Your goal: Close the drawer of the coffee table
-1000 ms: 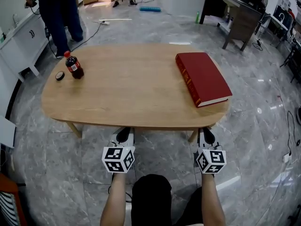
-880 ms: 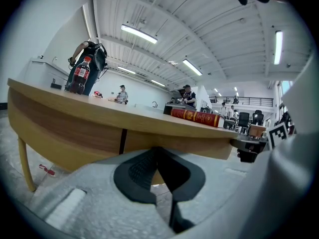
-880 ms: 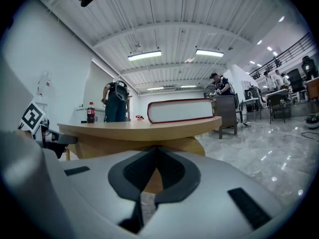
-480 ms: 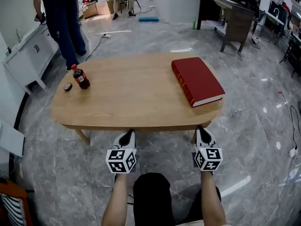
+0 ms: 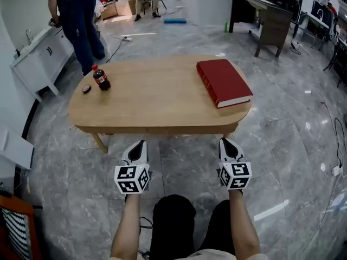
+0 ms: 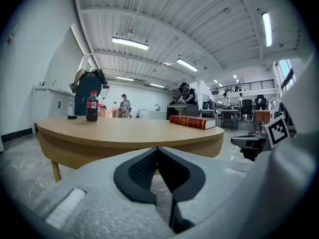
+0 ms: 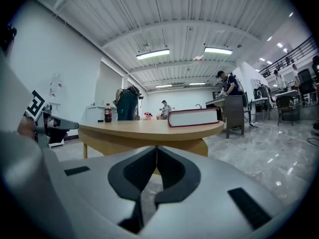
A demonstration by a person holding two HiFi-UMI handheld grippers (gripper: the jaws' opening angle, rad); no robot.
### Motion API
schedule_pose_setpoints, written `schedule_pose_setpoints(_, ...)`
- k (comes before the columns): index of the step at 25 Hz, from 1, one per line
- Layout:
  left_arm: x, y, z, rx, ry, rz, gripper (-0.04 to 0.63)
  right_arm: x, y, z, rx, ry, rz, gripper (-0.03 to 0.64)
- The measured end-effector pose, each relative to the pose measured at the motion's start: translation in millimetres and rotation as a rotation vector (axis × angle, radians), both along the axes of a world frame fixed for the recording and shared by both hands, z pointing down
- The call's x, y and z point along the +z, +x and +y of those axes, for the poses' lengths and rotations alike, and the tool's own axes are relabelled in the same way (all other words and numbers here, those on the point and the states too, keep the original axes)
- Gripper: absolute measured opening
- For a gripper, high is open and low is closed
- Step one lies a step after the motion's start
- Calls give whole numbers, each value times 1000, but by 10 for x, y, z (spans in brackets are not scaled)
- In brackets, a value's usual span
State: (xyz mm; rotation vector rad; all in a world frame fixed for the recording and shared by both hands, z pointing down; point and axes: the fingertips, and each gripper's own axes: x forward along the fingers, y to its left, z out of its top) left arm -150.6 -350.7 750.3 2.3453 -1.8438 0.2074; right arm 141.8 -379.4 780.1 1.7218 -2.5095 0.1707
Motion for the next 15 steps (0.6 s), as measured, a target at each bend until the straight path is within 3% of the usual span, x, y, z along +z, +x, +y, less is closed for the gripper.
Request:
schedule_pose_setpoints(7, -527, 263, 427, 51, -138, -56, 9, -383, 110, 454, 25, -146, -29, 15)
schedule_pose_setpoints(15, -1789, 531, 837, 69, -268, -32, 9, -1735, 143, 940, 21, -238, -24, 15)
